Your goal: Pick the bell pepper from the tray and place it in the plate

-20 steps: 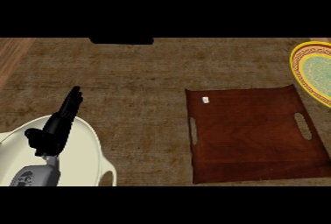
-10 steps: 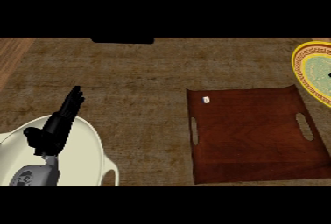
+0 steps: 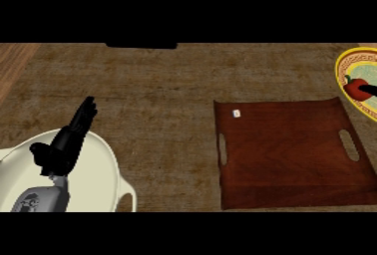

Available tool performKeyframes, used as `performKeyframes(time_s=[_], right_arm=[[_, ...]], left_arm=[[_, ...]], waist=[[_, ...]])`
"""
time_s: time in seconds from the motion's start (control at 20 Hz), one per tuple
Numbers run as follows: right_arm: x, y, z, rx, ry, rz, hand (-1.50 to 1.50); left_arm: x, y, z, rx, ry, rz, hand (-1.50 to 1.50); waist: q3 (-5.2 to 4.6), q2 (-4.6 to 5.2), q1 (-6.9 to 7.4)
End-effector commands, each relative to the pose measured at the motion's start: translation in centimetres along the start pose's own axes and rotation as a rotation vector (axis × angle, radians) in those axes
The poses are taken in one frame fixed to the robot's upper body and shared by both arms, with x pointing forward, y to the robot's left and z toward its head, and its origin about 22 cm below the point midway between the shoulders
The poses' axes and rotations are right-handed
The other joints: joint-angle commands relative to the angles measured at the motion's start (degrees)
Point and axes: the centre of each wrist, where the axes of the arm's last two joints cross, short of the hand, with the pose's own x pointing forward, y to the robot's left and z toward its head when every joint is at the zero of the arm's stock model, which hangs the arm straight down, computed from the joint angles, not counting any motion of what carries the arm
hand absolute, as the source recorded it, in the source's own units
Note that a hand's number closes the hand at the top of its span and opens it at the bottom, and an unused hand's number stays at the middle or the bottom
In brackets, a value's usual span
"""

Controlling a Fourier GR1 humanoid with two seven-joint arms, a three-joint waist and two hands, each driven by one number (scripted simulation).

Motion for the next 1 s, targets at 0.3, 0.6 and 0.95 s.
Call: performKeyframes(time_s=[0.3,0.6,0.95], right_arm=[[-3.0,-5.0,1.7,-0.189,0.02,-0.424,-1.5],[-7.4,-10.0,5.7,-0.199,-0.003,-0.553,-1.5],[-10.6,-11.4,9.1,-0.146,-0.08,-0.521,-1.5]], left_arm=[[-1.4,1.2,1.9,0.022,0.033,0.0,0.0],[-1.2,-0.2,1.2,0.013,0.023,0.024,0.0],[-0.6,0.2,-0.3,0.036,0.006,0.022,0.0]], waist=[[-0.04,-0.03,-0.52],[0.15,0.38,-1.16],[0.32,0.74,-1.06]])
